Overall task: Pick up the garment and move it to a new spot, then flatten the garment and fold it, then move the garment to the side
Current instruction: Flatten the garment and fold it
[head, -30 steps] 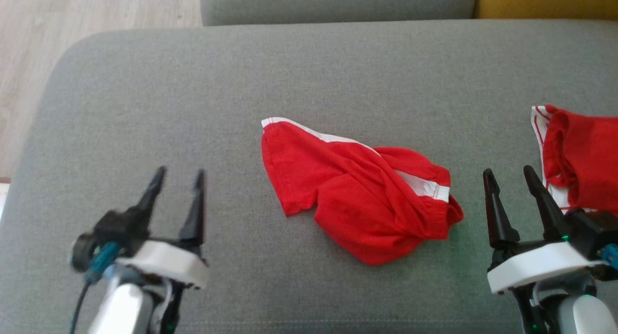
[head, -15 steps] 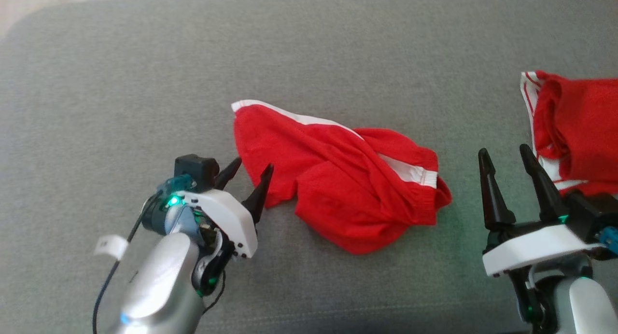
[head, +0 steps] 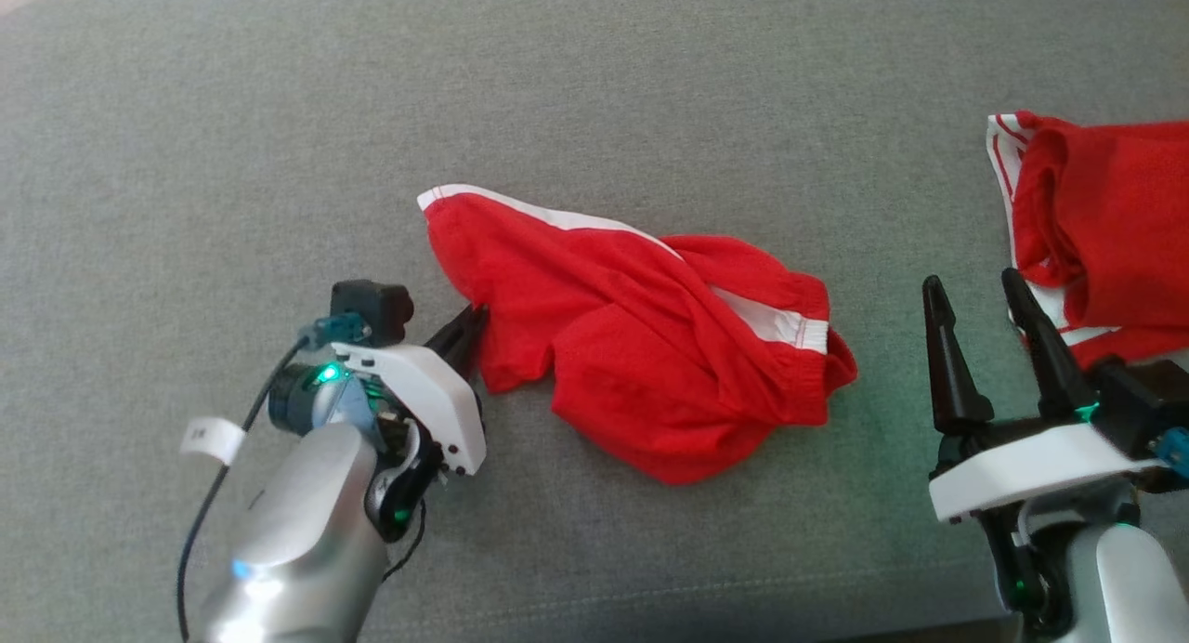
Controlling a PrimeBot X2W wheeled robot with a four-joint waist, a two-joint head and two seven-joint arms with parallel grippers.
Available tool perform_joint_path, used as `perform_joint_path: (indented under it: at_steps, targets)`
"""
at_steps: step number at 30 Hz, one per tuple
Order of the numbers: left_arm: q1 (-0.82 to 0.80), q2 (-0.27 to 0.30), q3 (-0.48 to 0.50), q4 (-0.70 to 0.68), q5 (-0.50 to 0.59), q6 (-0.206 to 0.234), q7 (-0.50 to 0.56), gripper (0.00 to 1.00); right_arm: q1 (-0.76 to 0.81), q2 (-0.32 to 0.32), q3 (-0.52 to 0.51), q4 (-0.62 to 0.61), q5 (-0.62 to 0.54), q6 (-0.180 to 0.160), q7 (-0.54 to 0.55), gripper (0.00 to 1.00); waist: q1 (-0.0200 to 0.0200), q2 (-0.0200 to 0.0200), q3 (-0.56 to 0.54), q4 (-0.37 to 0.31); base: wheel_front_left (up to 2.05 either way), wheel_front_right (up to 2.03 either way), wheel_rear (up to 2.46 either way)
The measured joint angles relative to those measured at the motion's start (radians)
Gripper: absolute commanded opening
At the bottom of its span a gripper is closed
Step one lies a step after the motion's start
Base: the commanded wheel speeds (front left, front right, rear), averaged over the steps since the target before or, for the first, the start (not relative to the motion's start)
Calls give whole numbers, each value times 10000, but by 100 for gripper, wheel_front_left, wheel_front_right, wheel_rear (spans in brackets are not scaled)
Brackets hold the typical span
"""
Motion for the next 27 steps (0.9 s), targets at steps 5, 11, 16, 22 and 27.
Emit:
perform_joint_path:
  at_steps: [5, 11, 16, 22, 27]
  targets:
    - [6, 90, -44, -328, 111, -12, -662, 0, 0, 0, -36, 61, 102, 0, -42, 100, 0, 0, -66, 134, 0, 0, 0]
    - [569, 621, -104, -1860, 194, 77, -665, 0, 13, 0, -161, 157, 188, 0, -42, 100, 0, 0, -249, 337, 0, 0, 0]
    - [2653, 1384, -596, -3436, 190, 121, 245, 0, 43, 0, -326, 184, 282, 0, -31, 100, -1, 0, -311, 541, 0, 0, 0]
    - [3641, 1822, -846, -4257, 174, 251, 886, 0, 42, 0, -378, 203, 293, 0, 59, 100, -1, 0, -280, 681, 0, 0, 0]
    - [3827, 1990, -951, -4316, 176, 374, 1020, 0, 42, 0, -399, 215, 291, 0, 128, 100, -1, 0, -321, 707, 0, 0, 0]
